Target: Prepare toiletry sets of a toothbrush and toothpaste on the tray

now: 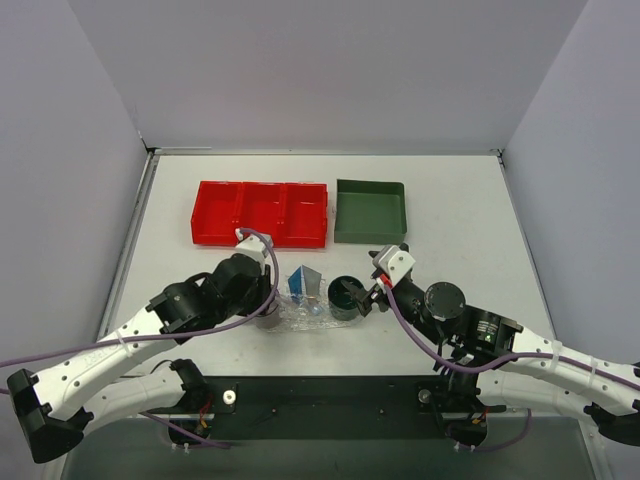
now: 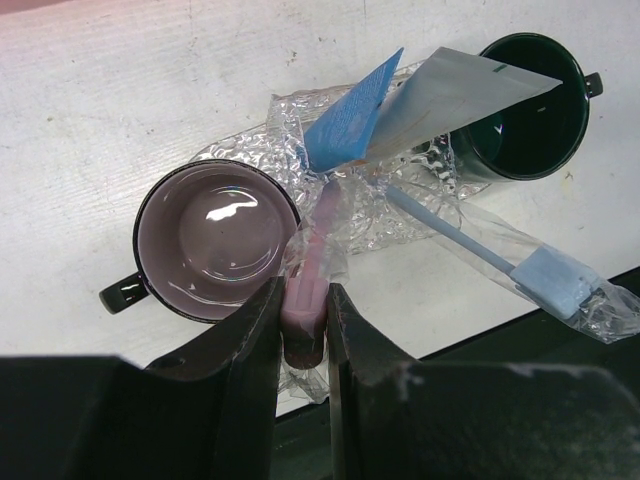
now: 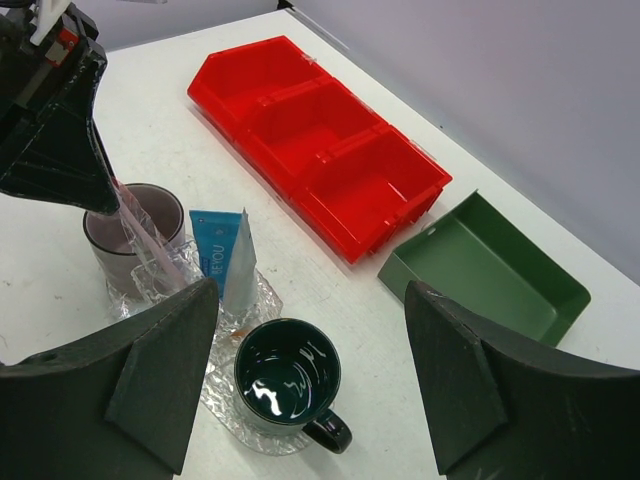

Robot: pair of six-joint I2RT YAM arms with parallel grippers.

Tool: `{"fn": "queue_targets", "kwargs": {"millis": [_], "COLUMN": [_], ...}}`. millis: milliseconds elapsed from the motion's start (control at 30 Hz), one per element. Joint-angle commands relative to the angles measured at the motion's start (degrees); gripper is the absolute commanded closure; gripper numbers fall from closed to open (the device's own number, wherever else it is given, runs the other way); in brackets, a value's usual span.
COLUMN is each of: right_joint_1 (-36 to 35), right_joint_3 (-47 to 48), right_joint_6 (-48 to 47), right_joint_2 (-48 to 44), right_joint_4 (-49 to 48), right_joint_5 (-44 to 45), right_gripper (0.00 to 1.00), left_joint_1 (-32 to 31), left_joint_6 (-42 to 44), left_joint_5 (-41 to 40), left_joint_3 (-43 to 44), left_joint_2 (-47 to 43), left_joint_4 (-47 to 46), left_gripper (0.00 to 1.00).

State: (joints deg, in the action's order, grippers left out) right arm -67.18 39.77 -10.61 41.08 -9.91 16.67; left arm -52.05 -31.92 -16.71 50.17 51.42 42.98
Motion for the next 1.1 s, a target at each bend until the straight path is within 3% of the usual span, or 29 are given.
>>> {"fn": "queue_targets", "kwargs": {"millis": [0,833,933,1067], "right_joint_1": [0.4,0.9,1.0,1.0], "right_joint_3": [-0.6,-0.8,-0.7,-0.5], "right_joint_6": [0.7,1.2,1.4,1.4], "right_joint_2": [-0.6,-0.7,-0.6,-0.4], "right_joint_4": [-2.7,-2.0,-1.9,-1.7], "right_joint_5": [0.5,0.4,0.3,0.2], "right_gripper": [0.30,0.27,0.27,0.27], "left_joint_1": [-0.7,-2.6,-2.7,-2.6], "left_joint_6": [-0.9,-2.9,-2.8,-2.3], "left_joint_5": [-3.2,-1.7,-1.7,-1.7], "left_joint_3": [0.5,-2.3,-2.0,-1.7], "left_joint_2": [0.1,1.2,0.8,0.3], "left_joint_4": [-2.5,-5.7,-5.4,-5.1], "left_gripper": [1.00,0.99,0.84,0.73]}}
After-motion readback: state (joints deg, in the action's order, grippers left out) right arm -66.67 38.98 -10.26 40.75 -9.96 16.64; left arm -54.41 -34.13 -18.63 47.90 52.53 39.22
